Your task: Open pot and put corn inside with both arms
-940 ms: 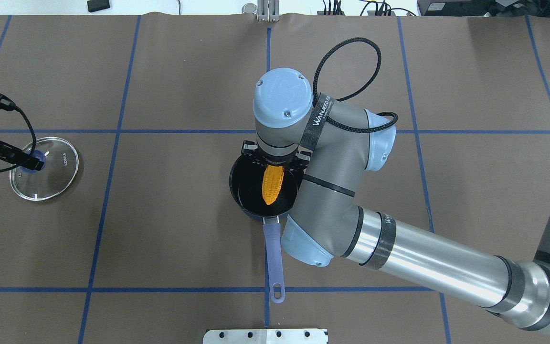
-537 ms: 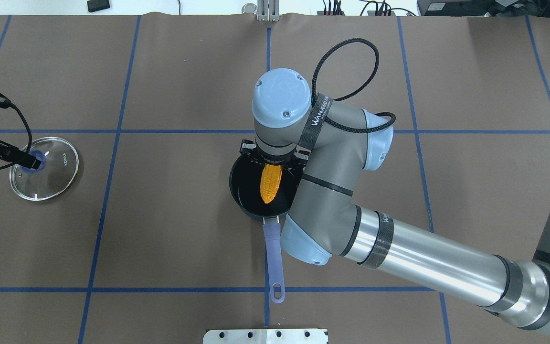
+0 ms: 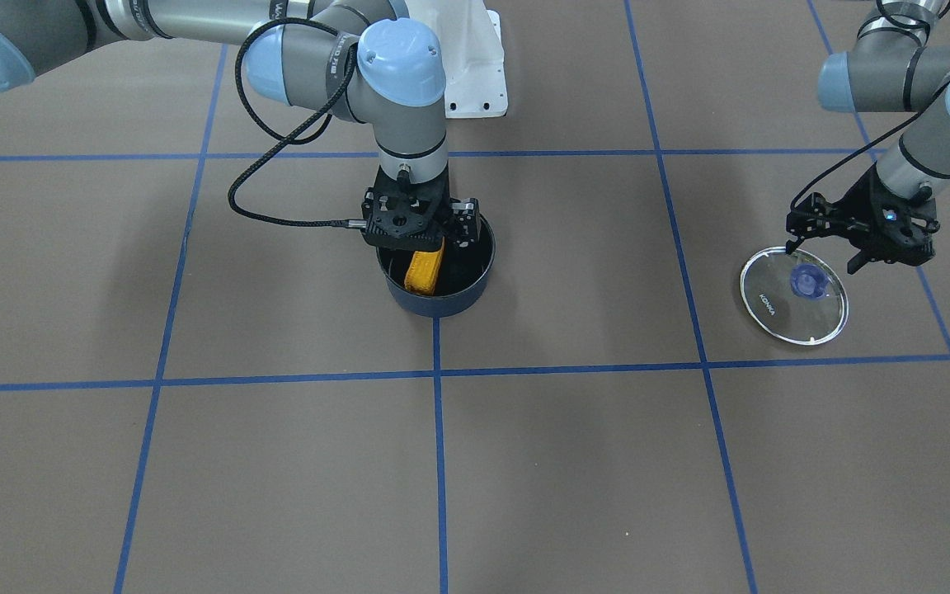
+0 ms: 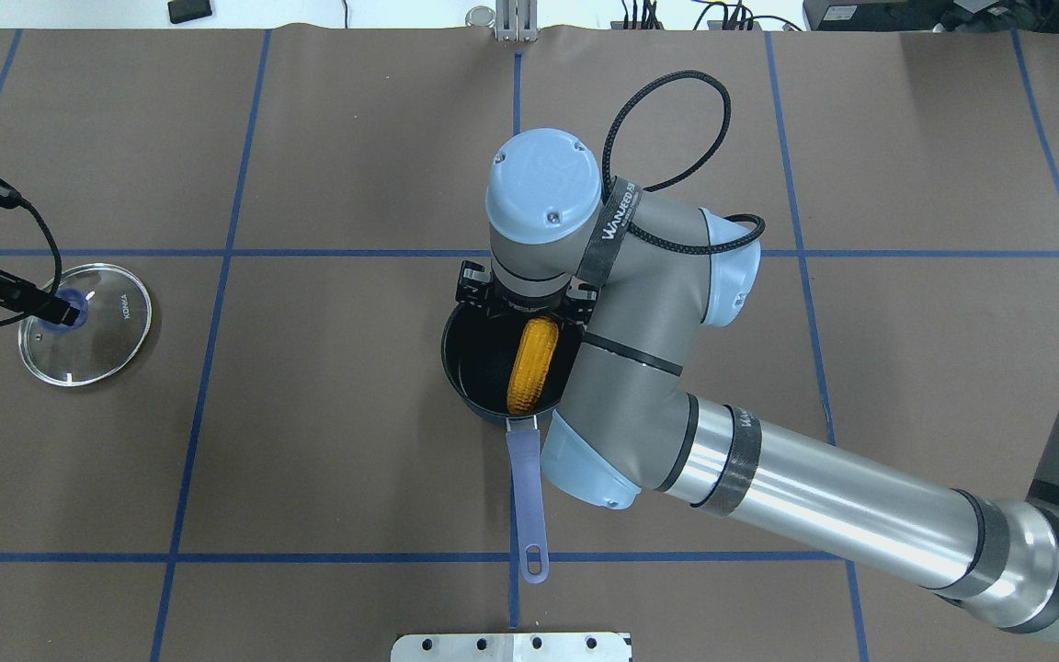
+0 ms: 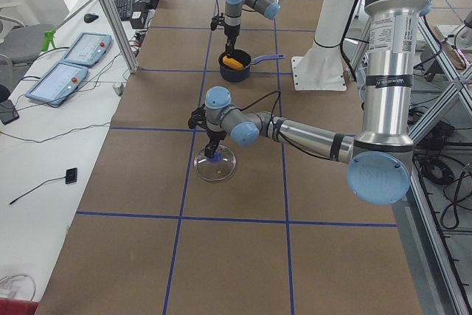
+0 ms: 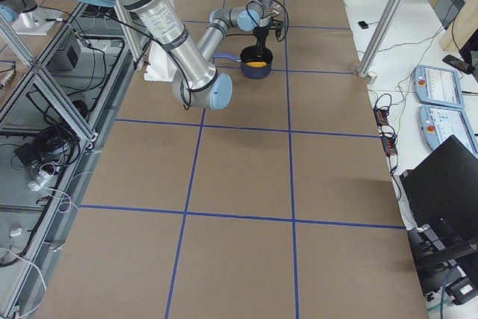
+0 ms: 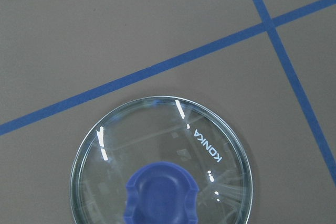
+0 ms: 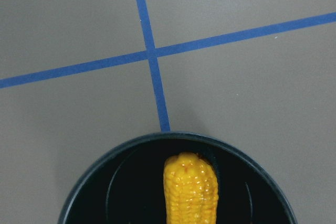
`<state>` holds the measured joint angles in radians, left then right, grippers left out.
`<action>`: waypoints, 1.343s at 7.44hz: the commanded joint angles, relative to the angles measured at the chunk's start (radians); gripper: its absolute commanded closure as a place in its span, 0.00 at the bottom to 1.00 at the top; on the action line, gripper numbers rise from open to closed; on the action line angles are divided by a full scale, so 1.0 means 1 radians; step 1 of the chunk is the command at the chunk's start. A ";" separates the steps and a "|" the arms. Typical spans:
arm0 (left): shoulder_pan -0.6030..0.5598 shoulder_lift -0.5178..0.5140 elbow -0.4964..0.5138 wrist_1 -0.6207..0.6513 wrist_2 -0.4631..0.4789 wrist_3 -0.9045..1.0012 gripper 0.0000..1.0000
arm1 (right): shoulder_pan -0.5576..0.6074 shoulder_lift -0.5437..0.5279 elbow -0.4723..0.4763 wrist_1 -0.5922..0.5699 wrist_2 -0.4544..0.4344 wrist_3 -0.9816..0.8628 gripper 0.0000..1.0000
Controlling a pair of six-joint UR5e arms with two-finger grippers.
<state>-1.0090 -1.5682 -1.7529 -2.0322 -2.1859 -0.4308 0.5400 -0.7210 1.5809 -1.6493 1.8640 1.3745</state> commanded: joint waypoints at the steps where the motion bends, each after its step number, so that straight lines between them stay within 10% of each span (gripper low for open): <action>1: -0.029 -0.007 0.000 0.006 -0.002 0.001 0.03 | 0.139 -0.026 0.072 -0.006 0.144 -0.122 0.00; 3: -0.126 -0.032 0.006 0.086 -0.093 0.108 0.03 | 0.361 -0.198 0.170 -0.007 0.335 -0.394 0.00; 10: -0.425 -0.090 0.083 0.366 -0.208 0.623 0.03 | 0.811 -0.612 0.076 0.000 0.504 -1.383 0.00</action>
<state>-1.3781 -1.6589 -1.7173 -1.6728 -2.3411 0.1049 1.2639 -1.2845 1.7092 -1.6501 2.3221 0.1515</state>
